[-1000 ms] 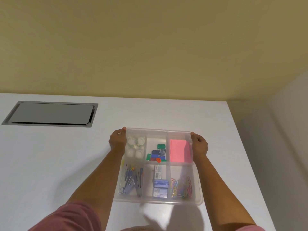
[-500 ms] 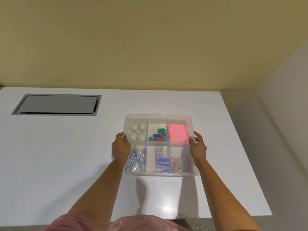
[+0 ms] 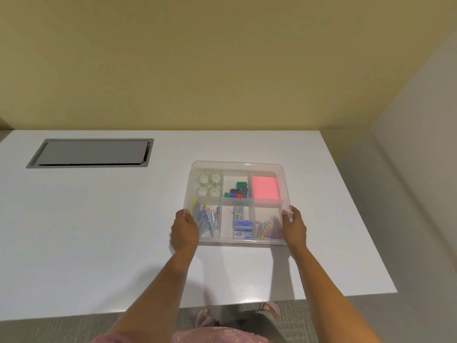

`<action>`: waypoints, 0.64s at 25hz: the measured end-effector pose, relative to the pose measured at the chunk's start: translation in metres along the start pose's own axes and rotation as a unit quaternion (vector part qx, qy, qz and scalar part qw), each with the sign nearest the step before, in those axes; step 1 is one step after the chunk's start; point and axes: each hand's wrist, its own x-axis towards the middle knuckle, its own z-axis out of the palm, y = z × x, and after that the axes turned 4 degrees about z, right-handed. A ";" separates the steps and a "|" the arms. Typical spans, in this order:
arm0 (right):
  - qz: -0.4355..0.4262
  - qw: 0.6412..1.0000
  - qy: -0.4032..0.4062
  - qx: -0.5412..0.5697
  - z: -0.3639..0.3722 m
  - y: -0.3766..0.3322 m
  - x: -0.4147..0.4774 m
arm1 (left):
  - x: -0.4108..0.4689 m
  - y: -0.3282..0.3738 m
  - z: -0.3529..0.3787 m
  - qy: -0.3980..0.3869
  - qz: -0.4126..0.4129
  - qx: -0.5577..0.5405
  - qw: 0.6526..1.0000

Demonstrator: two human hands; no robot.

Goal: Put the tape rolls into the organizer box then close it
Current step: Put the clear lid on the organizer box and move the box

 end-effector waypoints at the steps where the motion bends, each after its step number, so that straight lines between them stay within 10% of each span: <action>1: -0.011 1.000 0.005 -0.018 0.002 0.003 -0.005 | -0.003 -0.003 0.000 0.003 0.010 0.005 1.000; 16: -0.065 0.987 0.039 -0.142 0.008 0.013 -0.016 | -0.004 -0.016 0.014 0.072 0.091 0.070 0.991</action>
